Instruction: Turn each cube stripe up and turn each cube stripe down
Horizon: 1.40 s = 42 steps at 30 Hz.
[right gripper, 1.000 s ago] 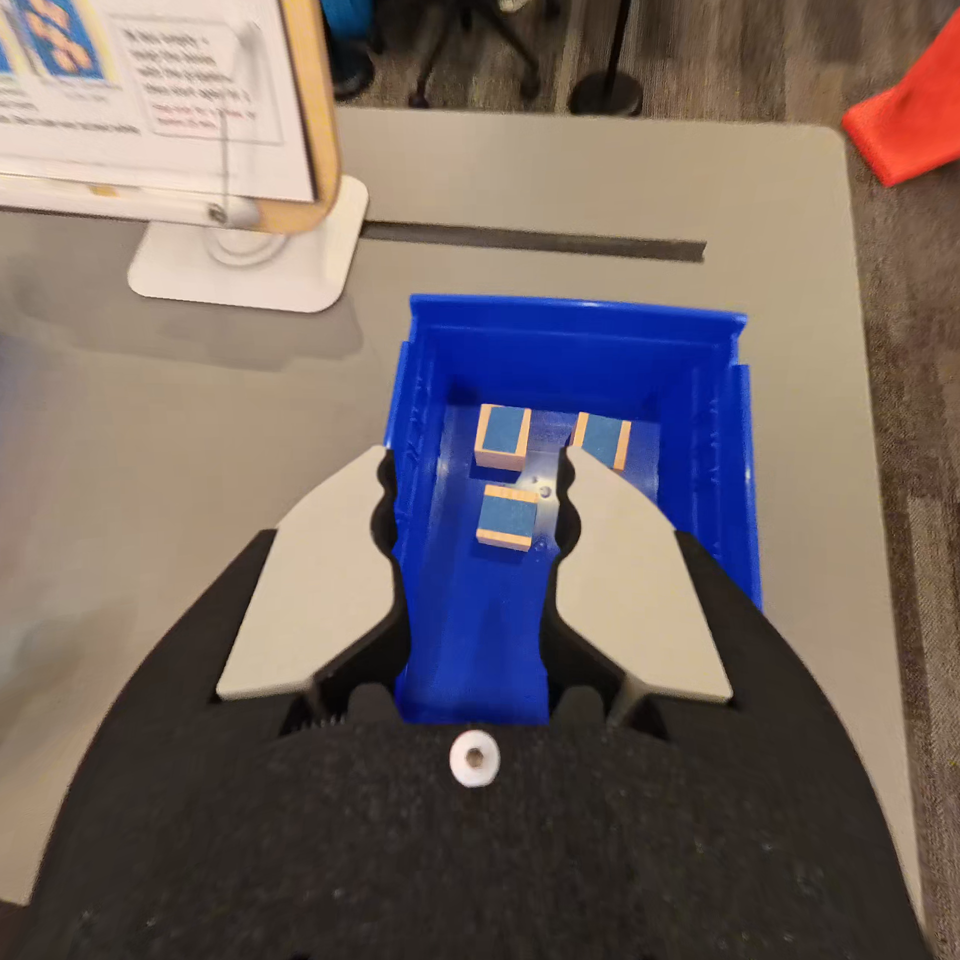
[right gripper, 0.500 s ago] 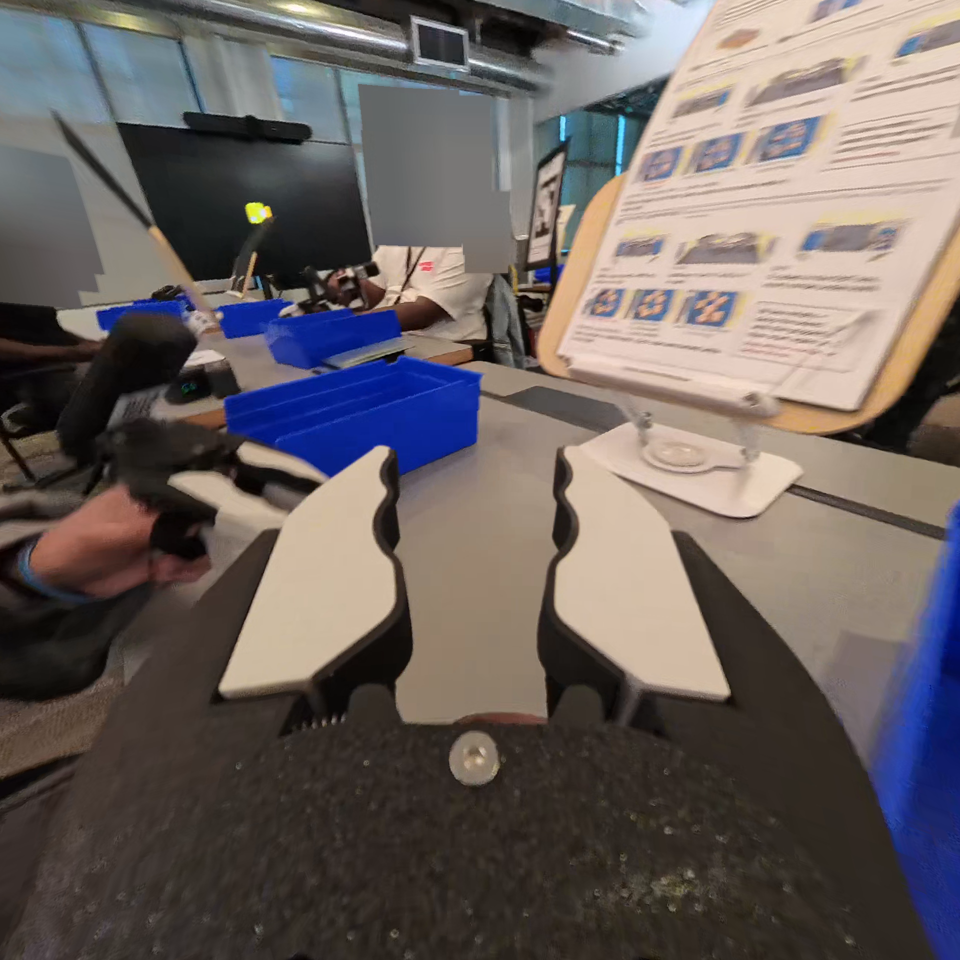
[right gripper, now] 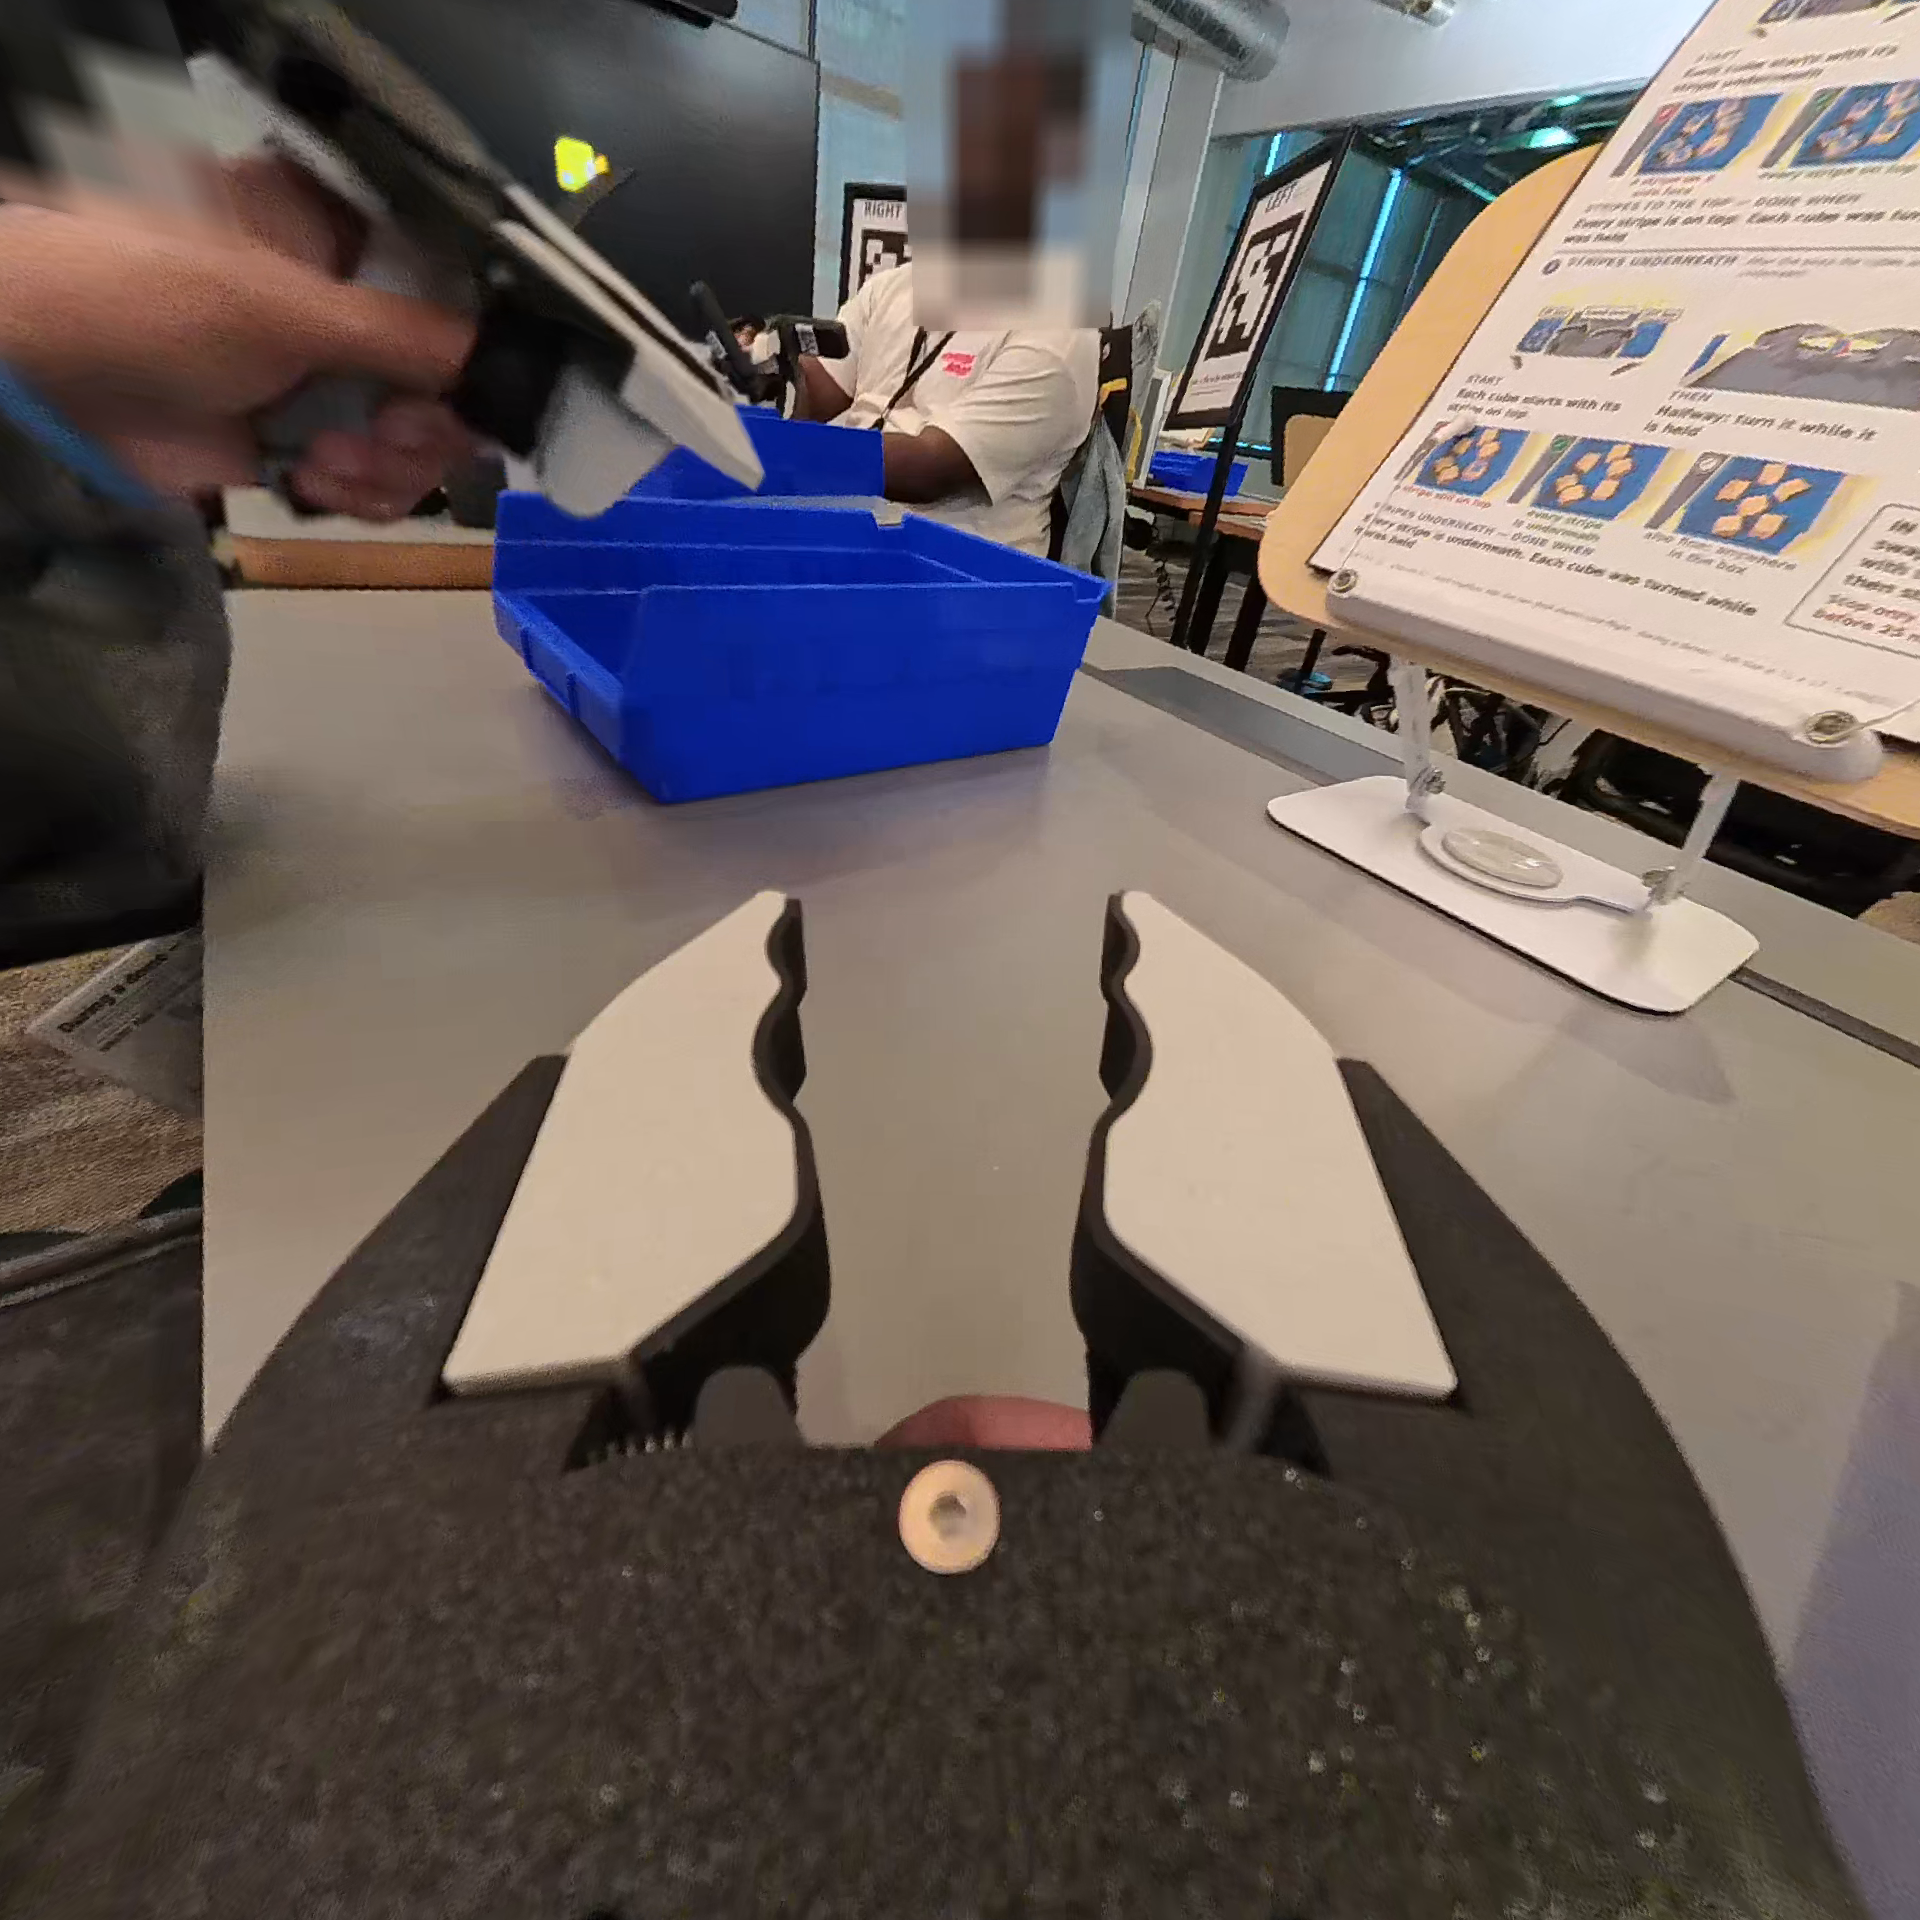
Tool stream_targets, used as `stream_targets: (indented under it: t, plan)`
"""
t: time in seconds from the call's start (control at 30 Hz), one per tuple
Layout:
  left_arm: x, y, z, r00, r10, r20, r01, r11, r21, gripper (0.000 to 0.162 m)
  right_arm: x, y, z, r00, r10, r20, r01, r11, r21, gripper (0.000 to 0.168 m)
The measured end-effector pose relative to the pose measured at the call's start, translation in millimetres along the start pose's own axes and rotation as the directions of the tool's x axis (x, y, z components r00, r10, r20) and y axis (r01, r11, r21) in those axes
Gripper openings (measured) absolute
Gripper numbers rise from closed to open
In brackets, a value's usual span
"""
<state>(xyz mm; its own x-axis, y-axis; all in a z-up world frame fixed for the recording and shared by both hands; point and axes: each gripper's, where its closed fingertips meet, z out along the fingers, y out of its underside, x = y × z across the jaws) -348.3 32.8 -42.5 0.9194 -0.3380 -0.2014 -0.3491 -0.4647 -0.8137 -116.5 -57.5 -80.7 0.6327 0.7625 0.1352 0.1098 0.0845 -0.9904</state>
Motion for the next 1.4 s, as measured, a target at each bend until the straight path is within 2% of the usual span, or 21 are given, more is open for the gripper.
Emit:
stream_targets:
  t: [0.1, 0.23, 0.37, 0.5, 0.53, 0.63, 0.8, 0.97, 1.03, 1.17, 1.27, 1.33, 1.4]
  plan:
    - [-47, 3, 40, 0.992, -0.123, -0.014, 0.117, 0.97, -0.212, 0.061, -5, -2, 0, 1.0, -0.004, 0.017, 0.004, 1.0, 0.01, 0.055]
    - [-96, 11, 109, 0.963, -0.267, 0.033, 0.257, 0.877, -0.407, 0.068, -8, -2, -2, 0.999, -0.041, 0.024, 0.041, 0.999, 0.01, 0.054]
    - [-111, 25, 163, 0.935, -0.349, 0.064, 0.327, 0.777, -0.539, 0.069, -8, 0, -3, 0.997, -0.077, 0.019, 0.077, 0.997, 0.001, 0.054]
    - [-107, 51, 191, 0.927, -0.368, 0.075, 0.327, 0.694, -0.641, 0.071, -9, 0, -3, 0.999, -0.026, 0.039, 0.026, 1.0, 0.004, 0.054]
    - [-103, 57, 194, 0.92, -0.387, 0.059, 0.327, 0.679, -0.657, 0.065, -9, 0, -3, 0.999, -0.022, 0.038, 0.022, 1.0, 0.005, 0.054]
    - [-96, 62, 191, 0.903, -0.43, 0.009, 0.323, 0.663, -0.675, 0.045, -7, 1, -4, 0.999, -0.019, 0.036, 0.019, 1.0, 0.0, 0.053]
    - [-107, 31, 152, 0.889, -0.454, -0.055, 0.344, 0.744, -0.573, 0.045, -2, 2, -5, 0.999, -0.021, 0.025, 0.021, 1.0, -0.002, 0.053]
    - [-78, -19, 88, 0.83, -0.488, -0.271, 0.358, 0.837, -0.414, 0.045, 7, 2, -5, 1.0, 0.003, 0.006, -0.003, 1.0, -0.001, 0.052]
    - [-38, -35, 59, 0.745, -0.507, -0.433, 0.365, 0.853, -0.372, 0.045, 11, 3, -5, 1.0, 0.027, -0.001, -0.027, 1.0, 0.004, 0.052]
    - [62, -49, 9, 0.492, -0.525, -0.694, 0.367, 0.848, -0.381, 0.045, 20, 2, -3, 0.999, 0.046, -0.008, -0.046, 0.999, 0.019, 0.054]
    - [137, -57, -20, 0.205, -0.55, -0.809, 0.346, 0.814, -0.466, 0.045, 18, -11, 0, 0.996, 0.065, 0.053, -0.07, 0.993, 0.092, 0.055]
    - [177, -60, -33, -0.017, -0.591, -0.806, 0.316, 0.762, -0.565, 0.045, 16, -27, -1, 0.99, 0.087, 0.11, -0.104, 0.982, 0.16, 0.055]
    - [206, -61, -38, -0.176, -0.63, -0.756, 0.286, 0.703, -0.652, 0.045, 14, -38, 0, 0.985, 0.073, 0.155, -0.104, 0.975, 0.199, 0.057]
